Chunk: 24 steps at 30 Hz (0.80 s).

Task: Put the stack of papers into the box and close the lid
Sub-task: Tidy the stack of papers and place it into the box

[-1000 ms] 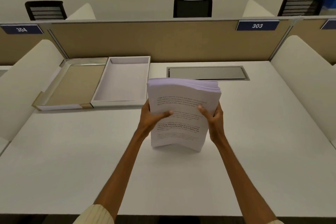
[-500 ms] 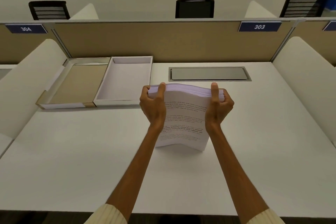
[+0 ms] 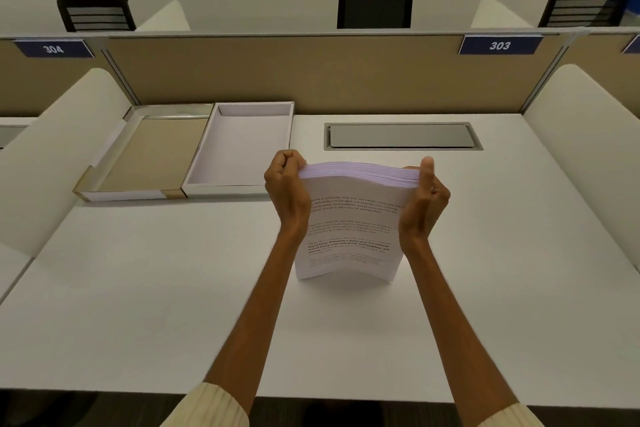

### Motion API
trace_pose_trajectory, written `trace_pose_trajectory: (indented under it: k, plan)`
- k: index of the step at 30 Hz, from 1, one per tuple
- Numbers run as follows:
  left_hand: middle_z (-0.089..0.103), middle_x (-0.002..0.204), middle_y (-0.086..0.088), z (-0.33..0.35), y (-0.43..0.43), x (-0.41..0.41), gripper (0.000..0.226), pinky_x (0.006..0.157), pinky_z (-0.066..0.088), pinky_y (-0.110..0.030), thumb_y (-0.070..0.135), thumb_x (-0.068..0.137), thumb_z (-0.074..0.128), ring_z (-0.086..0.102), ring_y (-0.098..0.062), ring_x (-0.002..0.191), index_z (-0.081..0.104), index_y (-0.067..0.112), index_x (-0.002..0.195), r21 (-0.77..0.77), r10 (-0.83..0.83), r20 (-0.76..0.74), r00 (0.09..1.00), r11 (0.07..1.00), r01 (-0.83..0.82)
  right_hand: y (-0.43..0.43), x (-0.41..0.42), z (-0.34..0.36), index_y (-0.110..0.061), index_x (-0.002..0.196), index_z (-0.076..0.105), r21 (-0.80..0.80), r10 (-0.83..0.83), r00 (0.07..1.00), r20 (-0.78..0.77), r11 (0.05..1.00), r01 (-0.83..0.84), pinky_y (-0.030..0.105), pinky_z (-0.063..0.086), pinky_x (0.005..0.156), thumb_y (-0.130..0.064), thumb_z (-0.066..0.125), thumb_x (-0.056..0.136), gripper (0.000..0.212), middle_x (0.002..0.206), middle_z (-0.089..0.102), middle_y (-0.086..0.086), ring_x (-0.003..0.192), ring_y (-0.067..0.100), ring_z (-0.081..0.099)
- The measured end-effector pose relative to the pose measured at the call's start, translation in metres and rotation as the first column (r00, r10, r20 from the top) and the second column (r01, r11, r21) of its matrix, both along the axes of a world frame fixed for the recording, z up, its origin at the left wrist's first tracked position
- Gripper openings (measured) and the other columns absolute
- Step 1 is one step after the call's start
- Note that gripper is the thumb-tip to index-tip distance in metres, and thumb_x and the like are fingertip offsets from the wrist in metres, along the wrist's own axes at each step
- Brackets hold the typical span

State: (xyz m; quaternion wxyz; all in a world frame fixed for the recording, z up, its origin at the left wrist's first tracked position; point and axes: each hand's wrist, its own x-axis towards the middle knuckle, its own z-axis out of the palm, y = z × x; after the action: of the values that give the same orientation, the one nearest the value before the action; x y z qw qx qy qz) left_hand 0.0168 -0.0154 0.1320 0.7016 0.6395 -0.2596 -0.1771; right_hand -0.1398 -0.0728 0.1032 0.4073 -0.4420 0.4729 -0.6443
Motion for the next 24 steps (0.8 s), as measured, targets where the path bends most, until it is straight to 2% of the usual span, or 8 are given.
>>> trace_pose_trajectory:
  k: [4, 7, 10, 12, 14, 16, 20, 24]
  plan:
    - [0.062, 0.068, -0.002, -0.012, 0.007, 0.005, 0.052, 0.057, 0.05, -0.024, 0.069, 0.083, 0.033, 0.065, -0.015, 0.063, 0.056, 0.023, 0.073, -0.114, -0.234, -0.166, 0.958, 0.969, 0.217, 0.006, -0.004, -0.001, -0.025, 0.083, 0.064, -0.087, 0.172, 0.981, 0.094, 0.983, -0.164, 0.012, 0.052, 0.057, -0.083, 0.036, 0.078, 0.065, 0.072, 0.07, -0.017, 0.068, 0.003, 0.07]
    - [0.063, 0.076, -0.003, -0.031, 0.016, 0.003, 0.077, 0.056, 0.051, -0.019, 0.09, 0.064, 0.043, 0.065, -0.012, 0.068, 0.056, 0.019, 0.091, -0.122, -0.314, -0.085, 0.946, 0.945, 0.303, 0.012, -0.007, -0.012, -0.019, 0.093, 0.058, -0.123, 0.288, 0.955, 0.067, 0.952, -0.279, 0.009, 0.049, 0.058, -0.081, 0.041, 0.078, 0.066, 0.076, 0.067, -0.02, 0.068, -0.004, 0.065]
    - [0.074, 0.087, 0.006, -0.059, 0.025, 0.004, 0.076, 0.06, 0.058, -0.021, 0.073, 0.064, 0.069, 0.074, -0.013, 0.078, 0.061, 0.01, 0.108, -0.077, -0.367, -0.034, 0.929, 0.928, 0.364, 0.021, -0.013, -0.041, -0.014, 0.103, 0.059, -0.05, 0.322, 0.946, 0.029, 0.946, -0.321, 0.011, 0.051, 0.057, -0.078, 0.056, 0.071, 0.072, 0.08, 0.07, -0.021, 0.07, -0.005, 0.066]
    - [0.077, 0.096, 0.006, -0.077, 0.03, 0.01, 0.065, 0.064, 0.061, -0.025, 0.052, 0.063, 0.084, 0.075, -0.017, 0.087, 0.066, 0.014, 0.113, -0.003, -0.414, -0.017, 0.91, 0.91, 0.414, 0.026, -0.019, -0.06, -0.02, 0.106, 0.063, 0.008, 0.35, 0.937, -0.005, 0.937, -0.35, 0.017, 0.056, 0.06, -0.069, 0.071, 0.066, 0.064, 0.087, 0.074, -0.016, 0.077, 0.003, 0.072]
    - [0.077, 0.099, 0.012, -0.099, 0.035, 0.014, 0.047, 0.066, 0.061, -0.022, 0.029, 0.066, 0.088, 0.074, -0.014, 0.092, 0.068, 0.028, 0.109, 0.07, -0.465, -0.004, 0.885, 0.883, 0.464, 0.026, -0.025, -0.076, -0.019, 0.112, 0.065, 0.053, 0.384, 0.922, -0.051, 0.923, -0.381, 0.022, 0.06, 0.064, -0.05, 0.082, 0.064, 0.059, 0.096, 0.075, -0.011, 0.086, 0.011, 0.074]
    - [0.076, 0.104, 0.009, -0.12, 0.04, 0.017, 0.048, 0.07, 0.062, -0.025, 0.018, 0.071, 0.086, 0.072, -0.017, 0.098, 0.067, 0.025, 0.114, 0.119, -0.502, -0.03, 0.864, 0.857, 0.502, 0.024, -0.03, -0.089, -0.018, 0.113, 0.066, 0.083, 0.414, 0.907, -0.082, 0.909, -0.407, 0.022, 0.06, 0.066, -0.037, 0.084, 0.064, 0.055, 0.099, 0.075, -0.01, 0.089, 0.01, 0.074]
    - [0.074, 0.108, 0.012, -0.134, 0.039, 0.015, 0.05, 0.07, 0.061, -0.021, 0.024, 0.075, 0.084, 0.071, -0.009, 0.1, 0.063, 0.021, 0.12, 0.125, -0.457, -0.022, 0.889, 0.881, 0.456, 0.017, -0.028, -0.098, -0.013, 0.11, 0.068, 0.133, 0.431, 0.897, -0.096, 0.899, -0.417, 0.022, 0.059, 0.067, -0.029, 0.084, 0.07, 0.046, 0.099, 0.076, -0.006, 0.089, 0.012, 0.074]
    - [0.074, 0.099, 0.019, -0.127, 0.03, 0.015, 0.042, 0.064, 0.061, -0.02, 0.039, 0.067, 0.087, 0.074, -0.004, 0.089, 0.064, 0.043, 0.102, 0.172, -0.406, -0.025, 0.914, 0.899, 0.404, -0.001, -0.025, -0.094, -0.011, 0.105, 0.07, 0.218, 0.463, 0.878, -0.119, 0.875, -0.432, 0.028, 0.062, 0.061, -0.03, 0.085, 0.072, 0.041, 0.092, 0.078, 0.001, 0.078, 0.02, 0.077]
